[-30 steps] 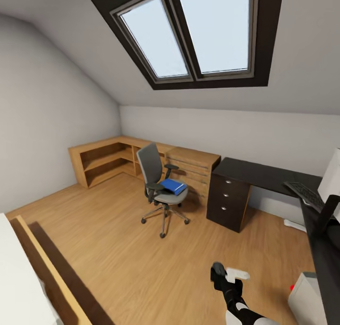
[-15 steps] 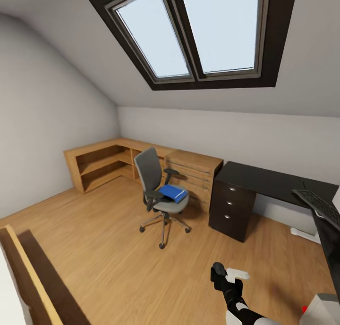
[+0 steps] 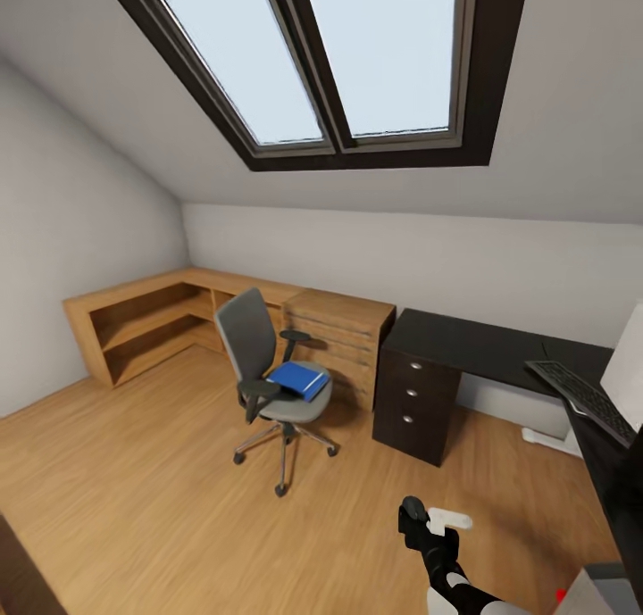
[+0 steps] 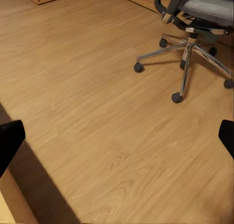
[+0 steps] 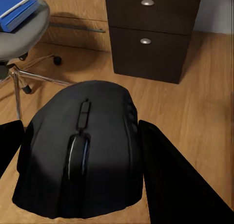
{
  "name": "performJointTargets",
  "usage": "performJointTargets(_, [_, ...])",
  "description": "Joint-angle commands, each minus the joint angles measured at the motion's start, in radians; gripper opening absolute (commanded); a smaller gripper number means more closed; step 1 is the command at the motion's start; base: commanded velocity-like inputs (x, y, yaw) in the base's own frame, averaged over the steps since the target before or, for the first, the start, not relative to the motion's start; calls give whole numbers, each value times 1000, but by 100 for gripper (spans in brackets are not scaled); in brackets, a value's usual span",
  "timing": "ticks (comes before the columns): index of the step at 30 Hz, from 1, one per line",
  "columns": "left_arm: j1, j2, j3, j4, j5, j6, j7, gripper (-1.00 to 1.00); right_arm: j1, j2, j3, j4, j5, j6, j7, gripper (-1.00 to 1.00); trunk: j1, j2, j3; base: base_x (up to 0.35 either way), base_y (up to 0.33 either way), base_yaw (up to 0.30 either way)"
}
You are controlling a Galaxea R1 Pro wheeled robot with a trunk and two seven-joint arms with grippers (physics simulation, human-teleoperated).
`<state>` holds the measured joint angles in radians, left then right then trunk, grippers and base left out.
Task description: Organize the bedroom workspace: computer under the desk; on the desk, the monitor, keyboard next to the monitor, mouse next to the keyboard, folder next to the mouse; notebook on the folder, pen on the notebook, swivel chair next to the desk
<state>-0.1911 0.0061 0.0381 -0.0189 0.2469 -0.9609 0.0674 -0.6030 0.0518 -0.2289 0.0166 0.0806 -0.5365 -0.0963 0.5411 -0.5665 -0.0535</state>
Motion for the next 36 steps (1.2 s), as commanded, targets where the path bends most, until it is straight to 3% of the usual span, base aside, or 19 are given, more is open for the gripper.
performJointTargets(1, [-1, 0, 3, 0, -9, -3, 7, 100, -1, 0, -4, 2, 5, -3, -5, -100, 1, -2, -2, 340, 0, -255])
performJointTargets(23, [-1, 0, 5, 0, -8, -1, 11, 100, -1, 2, -4, 2, 5, -3, -5, -100, 1, -2, -5, 341, 13, -252])
performJointTargets(35, [-1, 0, 5, 0, -8, 0, 14, 100, -1, 3, -4, 2, 5, -3, -5, -100, 1, -2, -7, 340, 67, -47])
performJointTargets(36, [-1, -1, 5, 0, -8, 43, 15, 100, -1, 1, -3, -3, 3, 1, -6, -100, 1, -2, -7, 340, 61, 0])
